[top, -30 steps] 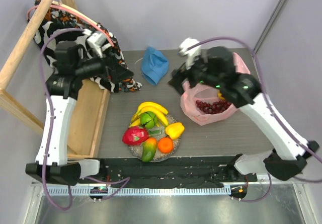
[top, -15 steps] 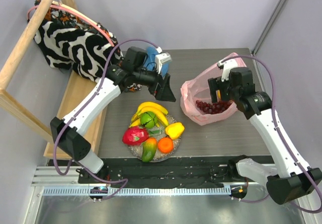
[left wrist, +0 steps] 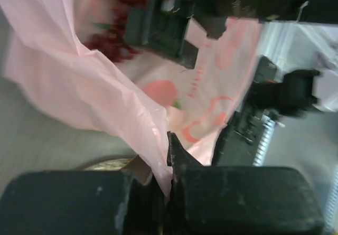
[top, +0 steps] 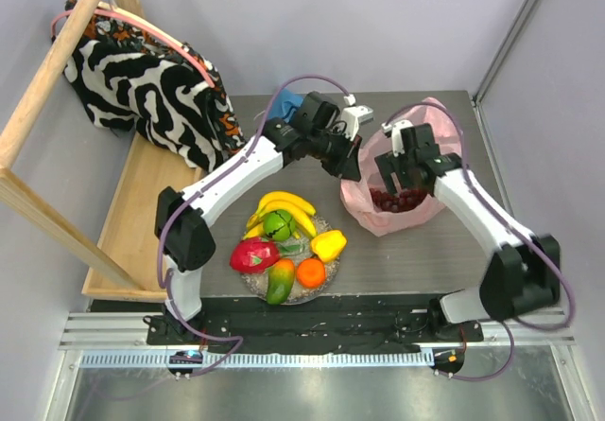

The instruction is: Take the fake fruits out of the plastic bag

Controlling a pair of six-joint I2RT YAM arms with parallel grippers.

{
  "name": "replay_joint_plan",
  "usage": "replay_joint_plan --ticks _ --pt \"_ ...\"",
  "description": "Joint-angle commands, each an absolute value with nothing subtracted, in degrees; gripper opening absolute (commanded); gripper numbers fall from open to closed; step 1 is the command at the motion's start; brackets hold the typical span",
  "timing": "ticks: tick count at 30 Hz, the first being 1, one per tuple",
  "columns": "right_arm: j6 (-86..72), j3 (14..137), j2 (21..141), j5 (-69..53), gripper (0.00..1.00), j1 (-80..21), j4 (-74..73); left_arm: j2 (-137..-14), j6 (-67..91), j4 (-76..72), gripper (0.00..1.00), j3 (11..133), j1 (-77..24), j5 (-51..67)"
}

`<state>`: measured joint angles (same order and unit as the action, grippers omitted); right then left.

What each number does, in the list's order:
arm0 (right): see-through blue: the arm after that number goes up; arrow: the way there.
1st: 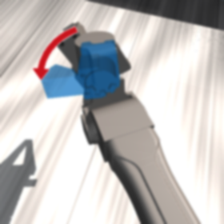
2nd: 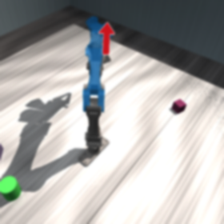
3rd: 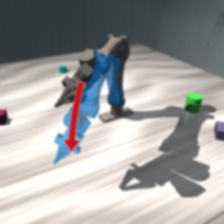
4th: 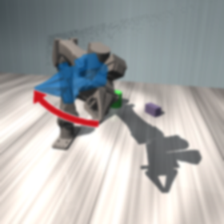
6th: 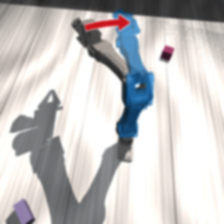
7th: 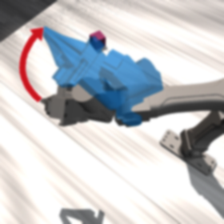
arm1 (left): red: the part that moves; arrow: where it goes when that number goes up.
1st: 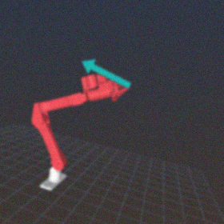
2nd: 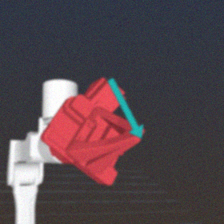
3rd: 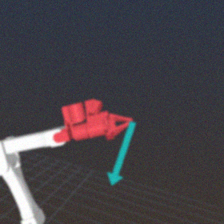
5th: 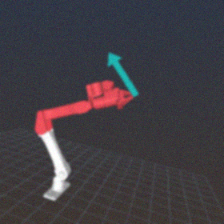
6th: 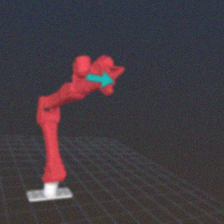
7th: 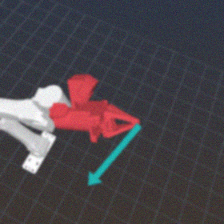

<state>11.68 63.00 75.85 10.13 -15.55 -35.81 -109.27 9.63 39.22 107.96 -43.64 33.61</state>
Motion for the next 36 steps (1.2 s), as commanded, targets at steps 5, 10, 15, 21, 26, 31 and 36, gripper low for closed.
replay_joint_plan --ticks 5,10,15,21,26,31,36 --pt "9.67 91.33 100.18 12.74 0.89 -6.25 -20.48 -113.11 0.81 37.36 0.0 131.35 -40.08 15.57" --pt "13.1 101.78 100.56 15.47 0.9 -5.19 -18.55 -113.03 -2.63 34.46 0.0 140.27 -40.17 13.0" --pt "11.78 85.73 89.49 7.49 0.89 -5.19 -21.44 -108.99 -5.27 38.22 0.0 133.02 -41.22 17.04" --pt "11.43 57.77 74.55 1.41 0.88 -5.27 -23.55 -101.26 -5.1 41.39 0.0 110.07 -42.8 22.14" --pt "11.25 48.96 67.78 1.4 0.88 -5.27 -24.26 -98.18 -3.96 40.6 0.0 97.48 -45.52 22.86" --pt "12.04 50.0 66.01 0.71 0.88 -5.27 -25.84 -97.38 -3.43 40.34 0.0 95.71 -46.14 21.36" --pt "8.88 54.13 69.6 -6.94 0.86 -5.27 -24.71 -97.82 -2.64 40.08 0.0 100.19 -46.06 20.04"
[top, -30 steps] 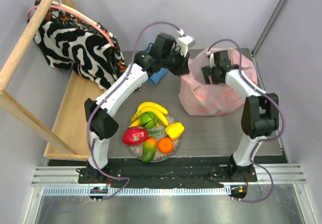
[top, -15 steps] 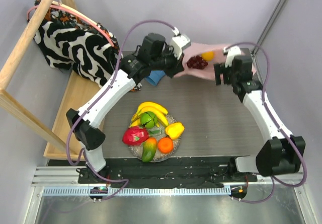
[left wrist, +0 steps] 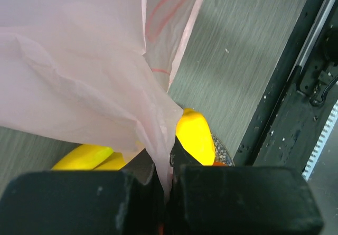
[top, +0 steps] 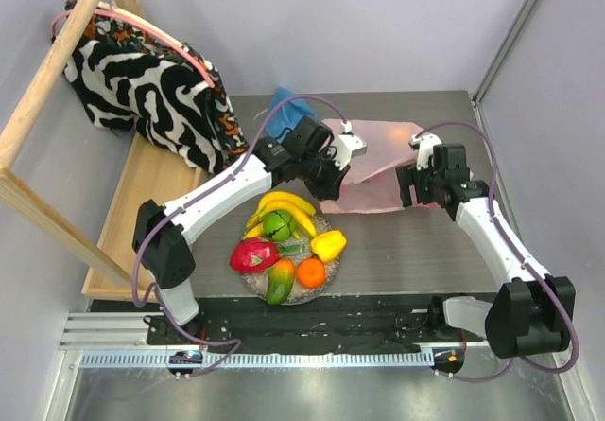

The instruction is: Take the fake fruits out of the plastic bag

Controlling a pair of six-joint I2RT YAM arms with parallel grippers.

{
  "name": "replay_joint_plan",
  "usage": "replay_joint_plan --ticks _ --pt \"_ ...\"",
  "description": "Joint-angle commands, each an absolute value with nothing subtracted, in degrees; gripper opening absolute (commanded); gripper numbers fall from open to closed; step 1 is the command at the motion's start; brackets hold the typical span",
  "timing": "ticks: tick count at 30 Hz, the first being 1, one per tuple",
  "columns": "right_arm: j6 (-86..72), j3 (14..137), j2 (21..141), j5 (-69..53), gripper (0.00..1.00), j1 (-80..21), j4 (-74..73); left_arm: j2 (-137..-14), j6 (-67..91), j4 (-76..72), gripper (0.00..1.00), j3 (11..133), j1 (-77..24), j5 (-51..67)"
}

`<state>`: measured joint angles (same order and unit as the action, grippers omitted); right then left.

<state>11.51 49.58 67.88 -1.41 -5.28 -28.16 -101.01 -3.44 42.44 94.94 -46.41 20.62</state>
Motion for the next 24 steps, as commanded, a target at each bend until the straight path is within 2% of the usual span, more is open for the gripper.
replay_joint_plan --ticks 1,7,16,24 --pt "7.83 55.27 71.7 -6.16 0.86 -5.27 -24.18 -97.74 -2.11 39.99 0.0 100.98 -46.23 20.13" --pt "10.9 53.8 76.2 2.0 0.86 -5.19 -20.74 -96.51 -2.2 40.08 0.0 104.24 -46.32 19.95" --pt "12.92 46.31 62.85 -1.06 0.83 -5.1 -31.99 -90.09 -5.36 43.59 0.0 103.36 -46.49 23.2" --pt "10.64 57.02 73.62 -7.29 0.81 -5.1 -26.02 -92.9 -4.75 42.28 0.0 102.03 -46.49 22.77"
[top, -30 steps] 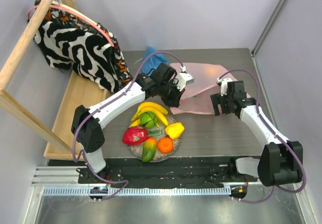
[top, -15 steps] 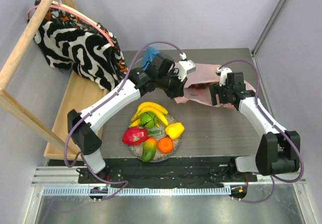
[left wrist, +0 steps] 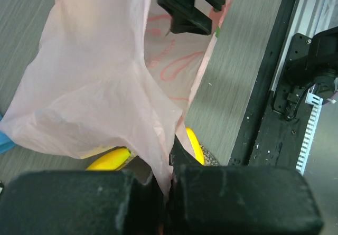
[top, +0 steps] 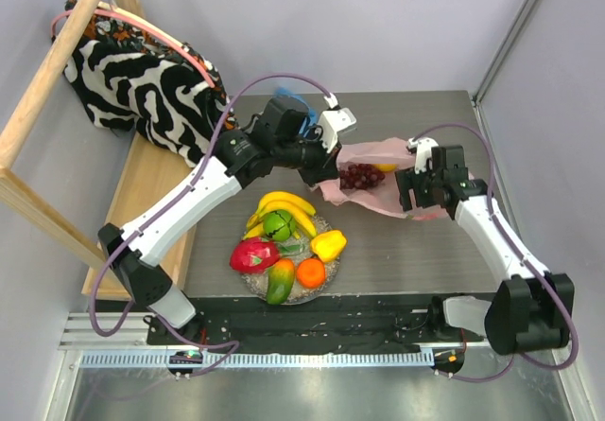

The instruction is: Take the fake fruits out of the plastic bag

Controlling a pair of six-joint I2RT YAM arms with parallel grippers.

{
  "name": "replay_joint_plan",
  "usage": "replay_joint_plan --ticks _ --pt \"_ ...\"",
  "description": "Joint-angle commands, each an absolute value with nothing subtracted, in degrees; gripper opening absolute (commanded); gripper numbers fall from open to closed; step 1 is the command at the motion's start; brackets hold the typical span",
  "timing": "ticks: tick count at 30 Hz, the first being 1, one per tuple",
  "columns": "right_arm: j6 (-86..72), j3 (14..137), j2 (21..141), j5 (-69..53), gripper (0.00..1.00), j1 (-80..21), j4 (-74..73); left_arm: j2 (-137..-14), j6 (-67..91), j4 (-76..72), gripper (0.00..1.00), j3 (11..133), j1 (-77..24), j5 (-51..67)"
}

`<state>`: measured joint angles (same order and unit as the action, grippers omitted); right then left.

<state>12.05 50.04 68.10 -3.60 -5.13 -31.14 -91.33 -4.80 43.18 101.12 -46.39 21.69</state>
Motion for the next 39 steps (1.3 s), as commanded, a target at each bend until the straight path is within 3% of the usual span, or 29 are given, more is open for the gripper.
replay_joint_plan --ticks 1,10,25,31,39 --pt "9.85 58.26 75.04 -6.95 0.81 -5.18 -25.49 -94.29 -4.75 42.28 0.0 102.82 -46.49 22.85" --pt "-5.16 73.38 94.1 -8.26 0.8 -5.27 -23.47 -97.56 -5.8 42.8 0.0 109.78 -46.49 21.71" --pt "-12.22 82.61 105.47 -8.7 0.9 -9.49 -19.69 -98.0 -7.82 43.59 0.0 108.63 -46.49 21.09" --pt "-14.5 86.21 110.82 -0.98 1.0 -12.65 -18.99 -98.96 -7.21 43.33 0.0 108.55 -46.76 21.8" --pt "-13.01 99.04 123.65 4.91 0.97 -15.29 -17.14 -99.67 -7.21 44.03 0.0 107.58 -47.02 22.41"
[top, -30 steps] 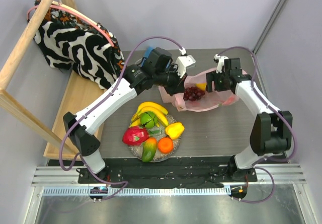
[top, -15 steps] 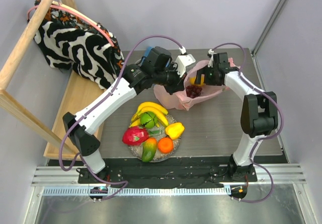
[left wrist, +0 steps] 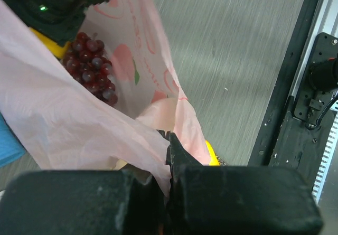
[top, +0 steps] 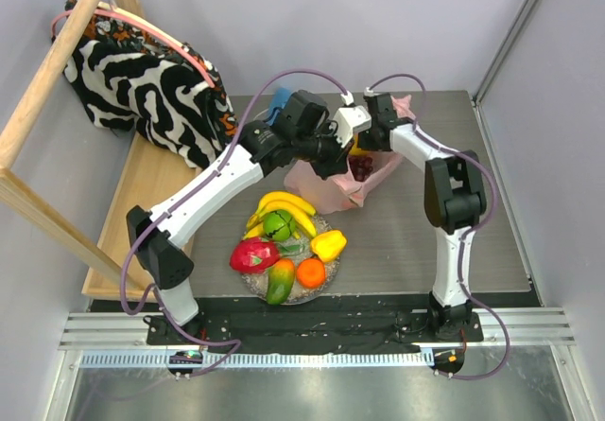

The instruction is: Take the fake fruits out of the plastic bag

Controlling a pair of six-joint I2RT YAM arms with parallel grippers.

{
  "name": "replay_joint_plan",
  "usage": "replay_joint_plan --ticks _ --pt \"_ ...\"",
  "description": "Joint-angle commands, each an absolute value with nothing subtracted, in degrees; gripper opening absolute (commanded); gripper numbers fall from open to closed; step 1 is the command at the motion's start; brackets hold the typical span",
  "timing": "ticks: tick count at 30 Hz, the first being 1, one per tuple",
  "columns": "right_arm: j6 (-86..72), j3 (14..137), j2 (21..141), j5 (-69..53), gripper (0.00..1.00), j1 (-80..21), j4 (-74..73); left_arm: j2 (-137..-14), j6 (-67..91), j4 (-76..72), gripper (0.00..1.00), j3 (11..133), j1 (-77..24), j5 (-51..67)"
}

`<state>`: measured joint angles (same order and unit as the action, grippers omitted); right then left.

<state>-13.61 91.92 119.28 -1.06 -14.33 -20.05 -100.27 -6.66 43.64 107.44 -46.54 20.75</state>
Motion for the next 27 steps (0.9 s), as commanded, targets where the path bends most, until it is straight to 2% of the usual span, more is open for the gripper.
replay_joint_plan --ticks 1,4,5,8,11,18,21,24,25,27 --pt "-11.35 99.92 125.4 5.62 0.89 -15.47 -17.05 -99.84 -7.21 44.03 0.0 107.67 -47.11 22.5" --pt "-7.75 102.48 126.04 5.97 0.7 -15.56 -16.61 -100.11 -7.29 44.12 0.0 107.75 -47.11 22.15" --pt "-6.69 102.83 125.6 5.02 0.55 -15.21 -16.52 -100.28 -7.38 44.03 0.0 107.84 -47.02 22.06" --pt "-4.84 102.31 123.32 0.73 0.33 -13.81 -16.43 -100.81 -7.47 43.95 0.0 107.84 -47.11 21.88" --pt "-4.05 100.03 119.03 -4.46 0.27 -12.14 -16.96 -101.16 -7.73 43.86 0.0 108.1 -47.11 21.27" --pt "-2.81 89.22 105.67 -10.1 0.18 -11.16 -17.32 -100.72 -8.52 43.77 0.0 107.93 -47.11 20.21" --pt "-2.9 85.09 101.53 -11.94 0.17 -11.16 -17.4 -100.29 -8.88 43.86 0.0 107.4 -47.11 20.13" --pt "-2.81 82.45 100.64 -14.15 0.3 -11.08 -17.23 -99.84 -8.7 43.77 0.0 106.61 -47.11 20.48" --pt "-3.86 82.01 100.9 -14.06 0.44 -11.16 -17.05 -99.58 -8.7 43.6 0.0 106.44 -47.02 20.65" --pt "-5.7 82.35 102.3 -13.28 0.53 -11.07 -16.17 -99.41 -8.44 43.51 0.0 106.08 -47.02 21.09"
